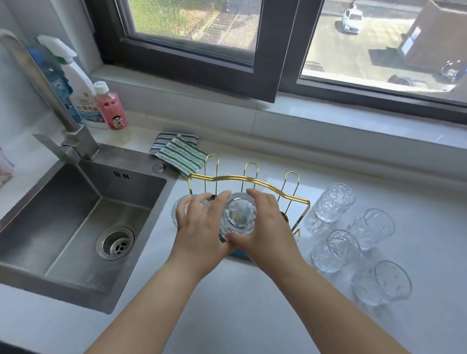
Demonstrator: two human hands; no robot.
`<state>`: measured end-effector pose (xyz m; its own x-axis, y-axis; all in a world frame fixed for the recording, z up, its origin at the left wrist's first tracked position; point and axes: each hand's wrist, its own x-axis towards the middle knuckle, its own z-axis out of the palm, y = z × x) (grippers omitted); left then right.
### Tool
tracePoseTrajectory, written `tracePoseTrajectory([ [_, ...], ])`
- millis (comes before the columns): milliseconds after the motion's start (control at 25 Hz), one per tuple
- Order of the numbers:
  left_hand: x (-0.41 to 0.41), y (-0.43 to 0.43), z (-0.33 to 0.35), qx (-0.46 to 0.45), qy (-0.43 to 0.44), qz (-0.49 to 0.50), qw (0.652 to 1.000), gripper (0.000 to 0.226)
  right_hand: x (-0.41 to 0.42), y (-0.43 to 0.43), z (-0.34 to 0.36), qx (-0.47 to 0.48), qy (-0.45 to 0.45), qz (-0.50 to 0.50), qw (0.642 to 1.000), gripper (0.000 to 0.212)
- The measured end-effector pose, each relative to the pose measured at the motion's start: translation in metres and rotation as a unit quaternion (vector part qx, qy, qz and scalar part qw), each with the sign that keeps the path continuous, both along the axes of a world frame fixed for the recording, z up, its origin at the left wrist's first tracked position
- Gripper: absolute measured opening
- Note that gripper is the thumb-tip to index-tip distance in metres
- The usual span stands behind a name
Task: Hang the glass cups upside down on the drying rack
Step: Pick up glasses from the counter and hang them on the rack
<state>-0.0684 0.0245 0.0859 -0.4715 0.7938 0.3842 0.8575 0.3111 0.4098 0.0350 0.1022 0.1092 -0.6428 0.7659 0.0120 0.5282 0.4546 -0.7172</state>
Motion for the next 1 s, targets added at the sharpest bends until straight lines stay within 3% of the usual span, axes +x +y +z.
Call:
tracePoseTrajectory([
  [120,0.002,0.003,-0.003,-0.01,0.036,0.023,0.999,0.075,-0.003,0.002,-0.009,-0.022,-0.009,0.007,1.0,0.084],
  [640,0.001,0.003,-0.008,-0.117,0.052,0.017,0.992,0.069,0.007,-0.003,-0.023,-0.113,0.014,0.005,0.993,0.088],
  [840,0.007,-0.002,-0.003,-0.132,0.063,0.003,0.989,0.086,0.026,-0.015,-0.016,-0.078,0.054,0.046,0.994,0.081],
  [920,0.017,-0.006,0.001,-0.11,0.056,0.0,0.992,0.096,0.044,-0.022,-0.013,-0.047,0.091,0.045,0.994,0.07],
  [1000,0.038,-0.011,0.008,-0.012,0.043,-0.037,0.998,0.086,0.071,-0.025,-0.015,-0.016,0.131,0.015,0.991,0.056],
])
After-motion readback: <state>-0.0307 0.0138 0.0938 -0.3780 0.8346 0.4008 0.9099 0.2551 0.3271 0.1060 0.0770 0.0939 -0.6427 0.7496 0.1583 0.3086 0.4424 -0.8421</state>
